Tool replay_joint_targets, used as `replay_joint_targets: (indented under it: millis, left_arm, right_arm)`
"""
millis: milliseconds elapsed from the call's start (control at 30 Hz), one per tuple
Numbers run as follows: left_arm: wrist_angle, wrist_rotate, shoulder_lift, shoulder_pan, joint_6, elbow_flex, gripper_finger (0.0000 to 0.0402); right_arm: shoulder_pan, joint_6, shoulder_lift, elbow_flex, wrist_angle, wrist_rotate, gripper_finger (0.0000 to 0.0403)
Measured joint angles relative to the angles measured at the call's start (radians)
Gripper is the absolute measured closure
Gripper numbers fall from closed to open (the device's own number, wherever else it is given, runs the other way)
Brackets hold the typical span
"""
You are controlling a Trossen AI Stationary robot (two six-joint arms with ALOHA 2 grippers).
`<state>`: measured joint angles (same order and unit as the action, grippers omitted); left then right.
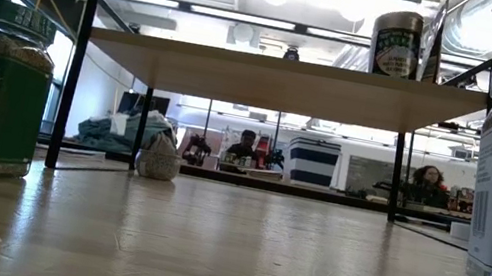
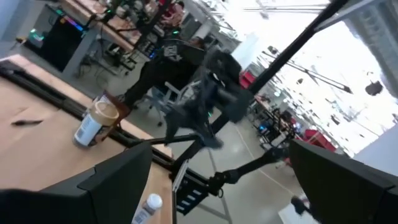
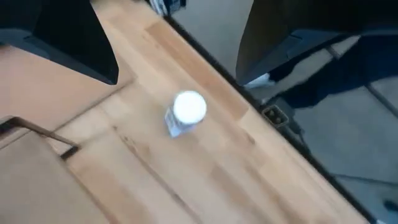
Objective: Shelf spices
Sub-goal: Put the white seasoning bottle on the shelf
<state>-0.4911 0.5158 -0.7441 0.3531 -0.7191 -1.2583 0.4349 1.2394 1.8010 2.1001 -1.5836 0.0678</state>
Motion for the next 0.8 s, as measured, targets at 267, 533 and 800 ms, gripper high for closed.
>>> replay_joint_targets:
  millis: [267, 533, 800]
  left_arm:
    - [-0.077, -0.211, -0.012, -0.126, -0.027, 0.000, 0.0025]
    - [-0.110, -0.311, -0.017, -0.152, -0.073, 0.000, 0.0025]
    - [-0.112, -0.335, -0.034, -0.152, -0.057, 0.000, 0.0025]
  right_arm:
    - [0.120, 0.062, 0.051, -0.255, 0.289, -0.010, 0.0082]
    - [0.131, 0.116, 0.062, -0.504, 0.451, 0.059, 0.0082]
    - [0.119, -0.026, 0.060, -0.642, 0.624, 0.056, 0.0082]
